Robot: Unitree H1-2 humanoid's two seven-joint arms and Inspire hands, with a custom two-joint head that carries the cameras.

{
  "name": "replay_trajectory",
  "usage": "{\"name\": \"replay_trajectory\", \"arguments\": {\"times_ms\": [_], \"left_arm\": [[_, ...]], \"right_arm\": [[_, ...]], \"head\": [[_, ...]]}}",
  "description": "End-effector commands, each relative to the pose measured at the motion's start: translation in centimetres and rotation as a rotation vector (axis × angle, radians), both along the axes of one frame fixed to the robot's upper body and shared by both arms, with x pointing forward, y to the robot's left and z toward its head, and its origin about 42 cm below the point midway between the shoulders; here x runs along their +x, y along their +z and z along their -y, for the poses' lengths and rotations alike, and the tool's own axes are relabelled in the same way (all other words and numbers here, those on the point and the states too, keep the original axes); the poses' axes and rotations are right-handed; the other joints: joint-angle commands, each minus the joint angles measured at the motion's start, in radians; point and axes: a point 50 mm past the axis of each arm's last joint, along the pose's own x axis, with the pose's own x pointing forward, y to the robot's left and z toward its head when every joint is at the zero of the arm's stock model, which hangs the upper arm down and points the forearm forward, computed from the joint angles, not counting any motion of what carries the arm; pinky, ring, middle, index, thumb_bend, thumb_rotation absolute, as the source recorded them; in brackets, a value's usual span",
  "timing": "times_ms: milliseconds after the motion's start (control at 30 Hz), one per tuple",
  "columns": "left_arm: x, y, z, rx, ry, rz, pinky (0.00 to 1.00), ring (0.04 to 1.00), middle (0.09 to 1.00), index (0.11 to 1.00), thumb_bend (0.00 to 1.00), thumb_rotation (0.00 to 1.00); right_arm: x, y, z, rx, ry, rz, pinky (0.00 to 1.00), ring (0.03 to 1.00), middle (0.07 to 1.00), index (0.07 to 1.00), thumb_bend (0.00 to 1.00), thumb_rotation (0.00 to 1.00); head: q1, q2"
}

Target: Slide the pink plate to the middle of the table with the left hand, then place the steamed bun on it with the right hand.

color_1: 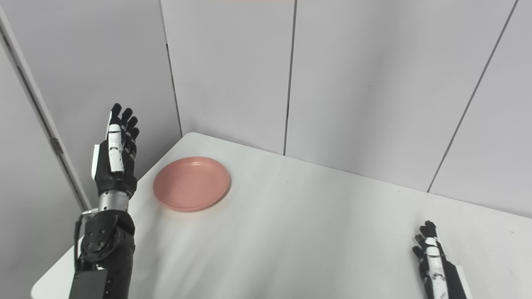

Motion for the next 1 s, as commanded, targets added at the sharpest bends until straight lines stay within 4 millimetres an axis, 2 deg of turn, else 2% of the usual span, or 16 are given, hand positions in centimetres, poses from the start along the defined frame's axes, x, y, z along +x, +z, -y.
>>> {"name": "replay_trajectory", "arguments": {"times_ms": [0,367,967], "left_arm": [[0.3,1.5,-1.0,0.022,0.001,0.063,1.0,0.989,0.995,0.994,0.47,1.0],[0.8,0.0,-2.5,-0.07,-0.01,0.024,1.0,1.0,1.0,1.0,0.46,1.0],[1.9,-2.5,-2.9,-0.13,-0.015,-0.072,1.0,1.0,1.0,1.0,0.44,1.0]], "right_arm": [[-0.9,-1.8,1.5,-0.016,-0.03,-0.047,1.0,1.0,1.0,1.0,0.02,1.0],[-1.0,-1.6,1.4,-0.019,-0.044,-0.043,1.0,1.0,1.0,1.0,0.02,1.0],[-1.2,-1.2,1.3,-0.029,-0.044,-0.045,1.0,1.0,1.0,1.0,0.0,1.0]], "head": [[-0.001,0.001],[-0.002,0.009],[0.002,0.021]]}}
